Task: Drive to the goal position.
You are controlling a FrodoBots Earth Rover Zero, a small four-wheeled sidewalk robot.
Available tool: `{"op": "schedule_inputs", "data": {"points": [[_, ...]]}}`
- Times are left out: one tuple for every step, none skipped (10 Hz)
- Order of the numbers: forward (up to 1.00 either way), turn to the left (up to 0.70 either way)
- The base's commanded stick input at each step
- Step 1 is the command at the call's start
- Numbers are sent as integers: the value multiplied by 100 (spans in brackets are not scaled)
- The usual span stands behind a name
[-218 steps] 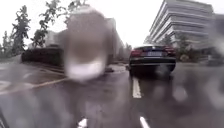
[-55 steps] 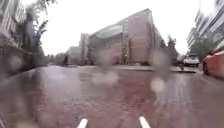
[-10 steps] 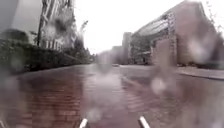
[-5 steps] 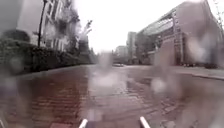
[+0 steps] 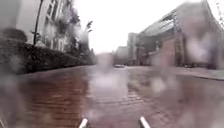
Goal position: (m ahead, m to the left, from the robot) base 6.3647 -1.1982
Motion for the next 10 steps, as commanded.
{"op": "schedule_inputs", "data": {"points": [[70,0],[70,0],[70,0],[27,0],[0,0],[43,0],[70,0],[70,0],[70,0],[70,0]]}}
